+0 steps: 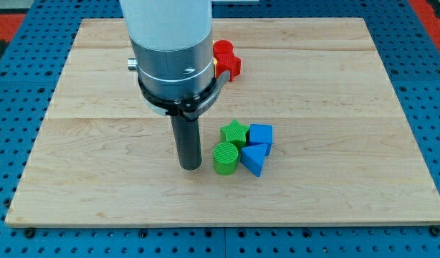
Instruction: Push the red circle to the right side of the board
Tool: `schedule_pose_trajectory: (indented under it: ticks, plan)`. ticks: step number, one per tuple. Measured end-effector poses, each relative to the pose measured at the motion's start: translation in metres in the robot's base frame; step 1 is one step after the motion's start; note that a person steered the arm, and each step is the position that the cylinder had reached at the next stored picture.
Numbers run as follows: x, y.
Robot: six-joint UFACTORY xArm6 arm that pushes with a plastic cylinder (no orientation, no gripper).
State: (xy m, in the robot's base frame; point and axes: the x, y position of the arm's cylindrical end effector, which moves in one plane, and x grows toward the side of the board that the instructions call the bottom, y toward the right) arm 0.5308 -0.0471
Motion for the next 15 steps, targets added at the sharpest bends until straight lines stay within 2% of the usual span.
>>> schedule_pose_trajectory:
  ticks: [2, 3, 4, 5, 10, 11, 12, 13, 14, 15]
  plan:
    - [-0.004, 0.000]
    - [-0.027, -0.015]
    - [-0.074, -0.049]
    - [-0.105, -0.051]
    - [-0.102, -0.052]
    - [-0.090, -0.048]
    - [-0.109, -0.030]
    - [-0.131, -0.075]
    - [-0.174, -0.086]
    - [-0.213, -0.063]
